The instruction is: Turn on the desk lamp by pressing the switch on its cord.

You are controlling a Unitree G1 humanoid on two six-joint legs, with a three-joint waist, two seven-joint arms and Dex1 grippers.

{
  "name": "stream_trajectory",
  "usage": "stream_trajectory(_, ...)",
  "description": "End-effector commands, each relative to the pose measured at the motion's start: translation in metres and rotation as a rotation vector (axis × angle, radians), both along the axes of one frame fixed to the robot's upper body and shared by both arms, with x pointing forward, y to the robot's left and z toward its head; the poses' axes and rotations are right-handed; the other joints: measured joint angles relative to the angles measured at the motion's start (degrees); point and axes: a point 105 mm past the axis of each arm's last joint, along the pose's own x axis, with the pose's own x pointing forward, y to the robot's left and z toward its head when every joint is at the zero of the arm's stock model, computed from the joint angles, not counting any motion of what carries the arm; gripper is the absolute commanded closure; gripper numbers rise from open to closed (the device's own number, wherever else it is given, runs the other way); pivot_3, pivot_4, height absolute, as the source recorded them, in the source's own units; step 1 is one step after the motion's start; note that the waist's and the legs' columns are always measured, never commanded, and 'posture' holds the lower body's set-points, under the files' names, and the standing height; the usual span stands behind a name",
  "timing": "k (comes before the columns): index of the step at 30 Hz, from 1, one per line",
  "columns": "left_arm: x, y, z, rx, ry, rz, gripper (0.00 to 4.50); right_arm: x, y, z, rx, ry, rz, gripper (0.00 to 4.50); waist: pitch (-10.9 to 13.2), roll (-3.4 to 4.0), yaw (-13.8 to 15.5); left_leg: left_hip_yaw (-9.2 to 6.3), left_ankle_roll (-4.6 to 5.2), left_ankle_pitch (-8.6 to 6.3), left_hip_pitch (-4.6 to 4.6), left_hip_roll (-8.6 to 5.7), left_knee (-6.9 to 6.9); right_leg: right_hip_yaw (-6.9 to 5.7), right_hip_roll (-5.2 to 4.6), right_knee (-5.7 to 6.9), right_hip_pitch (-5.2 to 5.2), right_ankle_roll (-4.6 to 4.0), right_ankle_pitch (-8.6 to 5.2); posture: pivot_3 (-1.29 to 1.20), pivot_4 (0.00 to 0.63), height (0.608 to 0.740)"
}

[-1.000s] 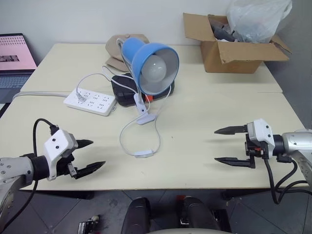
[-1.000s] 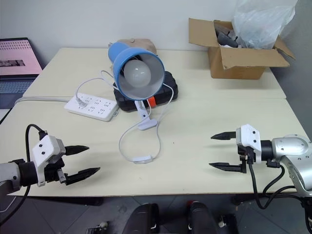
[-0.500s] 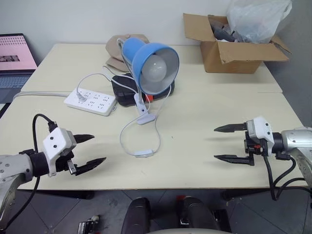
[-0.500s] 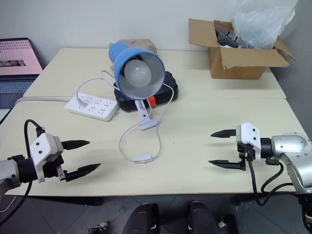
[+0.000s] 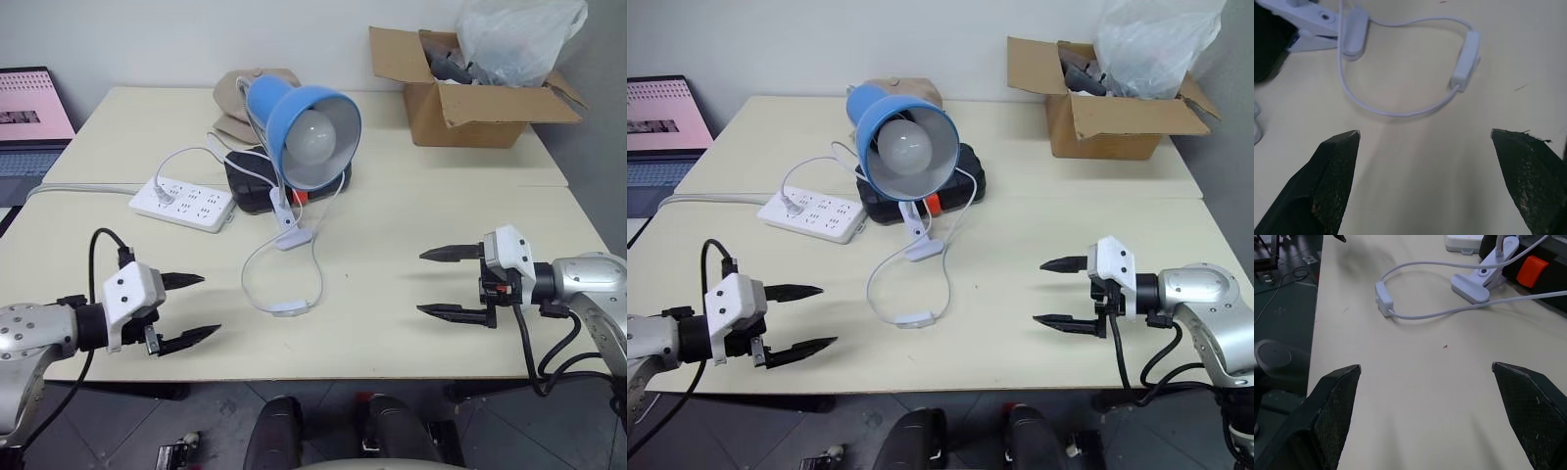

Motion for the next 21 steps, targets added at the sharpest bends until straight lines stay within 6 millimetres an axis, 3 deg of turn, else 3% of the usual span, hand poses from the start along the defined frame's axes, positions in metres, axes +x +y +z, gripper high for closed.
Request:
stream_trajectory(1,0.009,-0.012,-0.002,0.035,-0.040,-0.075,0.03,-0.001,0.008,0.007,-0.013,-0.020,-0.019,0.00,0.00,0.00,0.02,0.00,0.00,0.00,0.01,0.00,0.00,0.00,0.00,0.00,0.00,0.00,0.00,0.00,0.150,0.740)
stream_trajectory(10,0.033,-0.045,-0.026,0.020,-0.031,-0.204,0.03,0.001,0.010,0.002,-0.053,-0.019,-0.098,0.00,-0.01,-0.01,0.07,0.03,0.01,0.01,-0.04,-0.03,0.08,0.02,0.01,0.05,0.00,0.05,0.02,0.00,0.150,0.740)
stream_trajectory(21,0.049,-0.061,-0.046,-0.008,0.033,-0.270,0.03,-0.009,0.008,0.000,-0.070,-0.011,-0.130,0.00,-0.02,-0.03,-0.13,-0.01,0.02,0.01,-0.04,0.00,0.19,0.02,0.09,0.11,0.03,0.11,0.06,0.00,0.150,0.740)
